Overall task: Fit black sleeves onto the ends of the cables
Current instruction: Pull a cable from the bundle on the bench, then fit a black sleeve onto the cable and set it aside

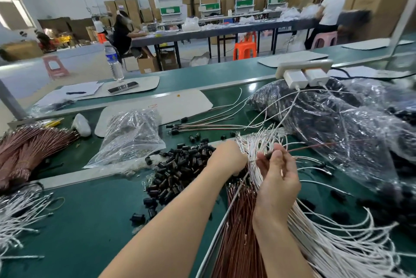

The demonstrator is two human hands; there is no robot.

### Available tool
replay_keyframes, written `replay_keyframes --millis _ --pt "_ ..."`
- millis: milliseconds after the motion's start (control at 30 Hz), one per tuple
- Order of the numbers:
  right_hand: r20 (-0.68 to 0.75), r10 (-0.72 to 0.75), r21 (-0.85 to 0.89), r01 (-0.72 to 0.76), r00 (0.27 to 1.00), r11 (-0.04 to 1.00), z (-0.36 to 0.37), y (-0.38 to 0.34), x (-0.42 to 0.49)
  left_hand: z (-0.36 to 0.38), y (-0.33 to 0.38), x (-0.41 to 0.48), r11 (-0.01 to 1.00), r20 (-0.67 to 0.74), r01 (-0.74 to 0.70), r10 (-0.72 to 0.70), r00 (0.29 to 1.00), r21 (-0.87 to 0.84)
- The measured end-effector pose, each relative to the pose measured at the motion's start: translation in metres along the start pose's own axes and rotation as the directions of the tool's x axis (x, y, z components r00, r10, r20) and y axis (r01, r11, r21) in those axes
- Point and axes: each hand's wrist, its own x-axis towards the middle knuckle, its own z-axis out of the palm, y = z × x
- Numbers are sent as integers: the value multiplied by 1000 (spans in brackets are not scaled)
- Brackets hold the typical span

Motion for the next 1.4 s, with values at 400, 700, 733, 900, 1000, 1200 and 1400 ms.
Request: replay_keyframes --millis 400,700,733,900,1000,1200,1400 --pt "54 59 14 -60 997 998 -1 -5 1 -33 1 -21 799 -267 -123 -49 962 -589" --pt "680 428 -14 -573 595 820 11 -9 -32 -120 -77 -110 -200 -425 -543 -429 797 -816" --pt "683 450 -42 -584 575 811 12 -6 -36 -112 -91 -121 -245 -387 -521 -436 812 -817" --pt "680 503 -101 -613 532 784 16 2 -48 -65 -152 -152 -297 -253 -427 -481 839 -854" --pt "669 494 -54 -627 555 777 15 3 -47 -58 -175 -157 -211 -247 -429 -568 785 -878" --pt "659 461 -102 -536 595 838 17 10 -56 -36 -163 -156 -19 -311 -370 -500 808 -929" --pt "726 432 -180 -458 535 871 23 14 -69 -4 -135 -156 407 -424 -347 -115 898 -845"
